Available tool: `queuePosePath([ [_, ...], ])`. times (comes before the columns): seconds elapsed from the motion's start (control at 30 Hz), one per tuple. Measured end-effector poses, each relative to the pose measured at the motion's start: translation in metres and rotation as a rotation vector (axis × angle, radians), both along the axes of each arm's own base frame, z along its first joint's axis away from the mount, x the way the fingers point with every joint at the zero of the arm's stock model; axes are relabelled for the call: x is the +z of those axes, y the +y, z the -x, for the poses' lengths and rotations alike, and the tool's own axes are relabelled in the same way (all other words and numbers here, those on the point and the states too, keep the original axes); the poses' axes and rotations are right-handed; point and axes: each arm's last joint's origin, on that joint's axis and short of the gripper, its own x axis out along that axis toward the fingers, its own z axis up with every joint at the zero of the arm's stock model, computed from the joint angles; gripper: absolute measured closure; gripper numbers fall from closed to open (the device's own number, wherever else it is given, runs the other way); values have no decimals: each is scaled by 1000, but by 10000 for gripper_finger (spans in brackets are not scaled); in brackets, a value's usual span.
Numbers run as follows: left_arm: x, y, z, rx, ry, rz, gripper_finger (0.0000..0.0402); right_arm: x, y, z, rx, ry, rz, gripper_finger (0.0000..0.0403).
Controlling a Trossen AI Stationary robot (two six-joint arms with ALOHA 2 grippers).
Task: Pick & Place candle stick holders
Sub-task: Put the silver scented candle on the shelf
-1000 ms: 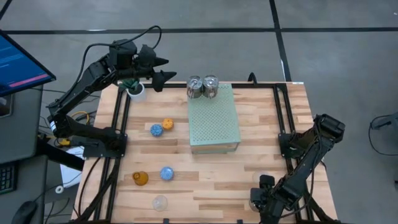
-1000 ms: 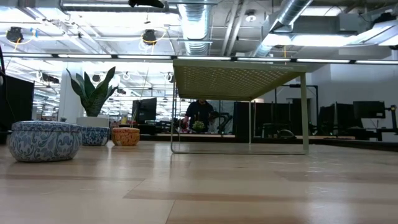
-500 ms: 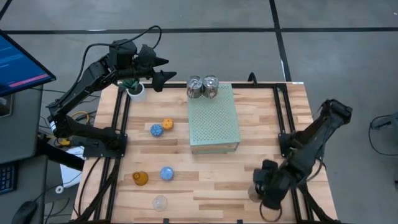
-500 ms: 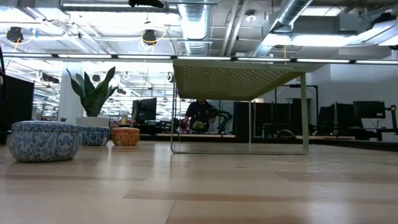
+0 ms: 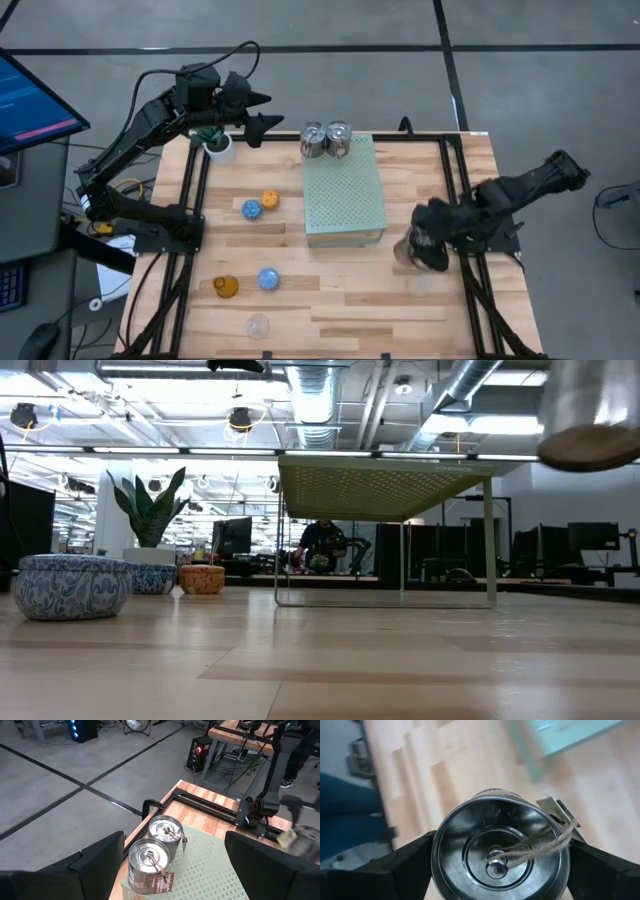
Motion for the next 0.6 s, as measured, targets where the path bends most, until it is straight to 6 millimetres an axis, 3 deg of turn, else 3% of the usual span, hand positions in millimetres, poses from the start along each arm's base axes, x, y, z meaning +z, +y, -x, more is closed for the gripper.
queuePosePath([
  [0.43,0,0,0,0,-3,-1,56,0,-80,-3,-24,59,217,47],
  [0.6,1,0,0,2,-9,1,56,15,-101,3,-47,51,300,48],
])
